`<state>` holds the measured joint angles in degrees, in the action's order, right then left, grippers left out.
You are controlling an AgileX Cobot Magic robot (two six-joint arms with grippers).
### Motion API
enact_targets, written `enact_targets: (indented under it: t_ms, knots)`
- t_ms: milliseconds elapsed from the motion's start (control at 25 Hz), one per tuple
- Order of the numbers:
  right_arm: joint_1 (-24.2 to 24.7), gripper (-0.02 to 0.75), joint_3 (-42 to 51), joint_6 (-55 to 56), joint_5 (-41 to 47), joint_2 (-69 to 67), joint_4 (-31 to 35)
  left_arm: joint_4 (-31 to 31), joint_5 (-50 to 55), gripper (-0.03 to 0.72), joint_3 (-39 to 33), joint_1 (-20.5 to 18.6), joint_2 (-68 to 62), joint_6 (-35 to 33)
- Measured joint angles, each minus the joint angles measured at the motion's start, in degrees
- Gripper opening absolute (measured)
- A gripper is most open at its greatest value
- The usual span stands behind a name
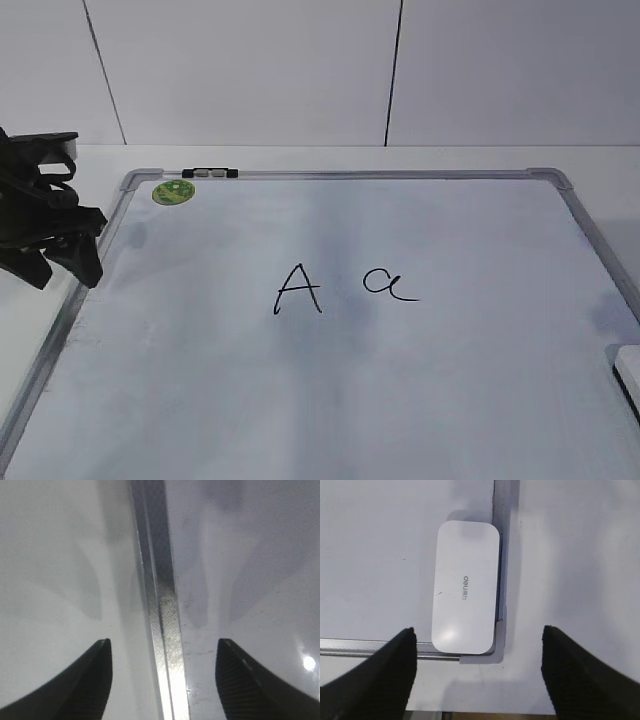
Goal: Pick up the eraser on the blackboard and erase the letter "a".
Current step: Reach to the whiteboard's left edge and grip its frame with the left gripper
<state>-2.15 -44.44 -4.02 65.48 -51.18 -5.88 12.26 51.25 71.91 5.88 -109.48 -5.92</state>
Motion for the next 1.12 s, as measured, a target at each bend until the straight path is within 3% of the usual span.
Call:
enact_targets:
  t_ms: [1120]
  knots:
    - [0.0,0.592,0.0,0.2,-0.1,0.0,0.0,-0.5,-3.0,0.486,0.0,0.0,-2.0,0.0]
